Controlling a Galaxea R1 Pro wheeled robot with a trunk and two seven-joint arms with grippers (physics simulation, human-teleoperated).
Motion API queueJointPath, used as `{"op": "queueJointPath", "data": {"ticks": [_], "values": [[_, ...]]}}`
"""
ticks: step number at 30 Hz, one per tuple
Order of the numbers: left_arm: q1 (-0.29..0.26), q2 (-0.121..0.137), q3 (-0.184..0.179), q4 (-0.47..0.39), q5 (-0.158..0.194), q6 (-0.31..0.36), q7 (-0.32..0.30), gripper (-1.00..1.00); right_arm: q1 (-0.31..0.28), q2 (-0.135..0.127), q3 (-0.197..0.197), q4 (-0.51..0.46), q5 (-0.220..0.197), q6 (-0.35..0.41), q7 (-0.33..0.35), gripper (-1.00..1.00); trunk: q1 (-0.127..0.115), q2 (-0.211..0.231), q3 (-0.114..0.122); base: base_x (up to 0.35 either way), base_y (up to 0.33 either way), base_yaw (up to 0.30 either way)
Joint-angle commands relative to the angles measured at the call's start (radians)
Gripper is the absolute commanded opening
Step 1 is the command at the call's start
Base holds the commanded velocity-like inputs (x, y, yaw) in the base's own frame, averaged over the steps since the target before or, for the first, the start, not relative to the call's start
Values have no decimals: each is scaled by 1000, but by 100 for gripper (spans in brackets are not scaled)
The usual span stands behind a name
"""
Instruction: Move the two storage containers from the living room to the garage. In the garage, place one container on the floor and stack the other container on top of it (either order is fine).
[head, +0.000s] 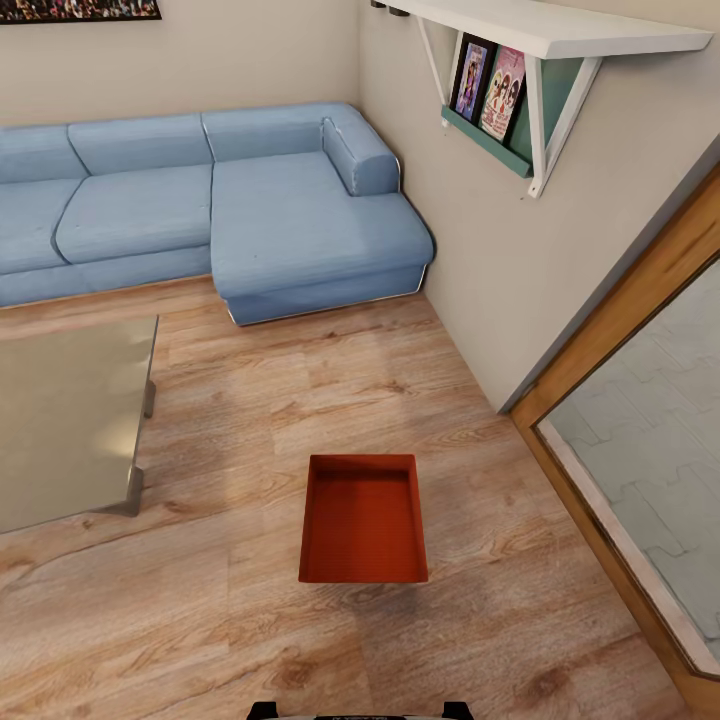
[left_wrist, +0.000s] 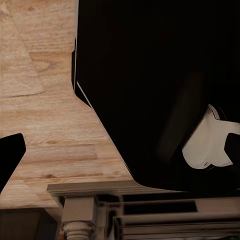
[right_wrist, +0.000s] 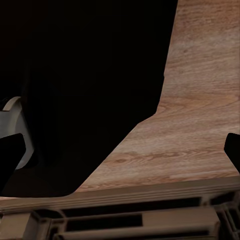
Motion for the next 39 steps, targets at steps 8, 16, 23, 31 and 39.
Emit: {"op": "queueJointPath", "data": {"ticks": [8, 16, 23, 31, 39], "values": [[0, -3, 6, -3, 16, 5, -4, 100, -1, 1, 8, 3, -8, -5, 2, 100, 0, -1, -1, 0, 0, 0], [0, -4, 2, -4, 9, 6, -4, 100, -1, 3, 9, 3, -9, -4, -4, 100, 0, -1, -1, 0, 0, 0], [-1, -24, -5, -214, 5, 33, -7, 100, -1, 9, 52, -118, -1, 10, -39, 100, 0, -1, -1, 0, 0, 0], [-75, -47, -5, -661, -20, 384, 57, 100, -170, -36, 47, -435, -11, 187, -218, 100, 0, -1, -1, 0, 0, 0], [-351, -155, -4, -558, -101, 424, 136, 100, -451, -32, 40, -277, -61, 180, -221, 100, 0, -1, -1, 0, 0, 0]]}}
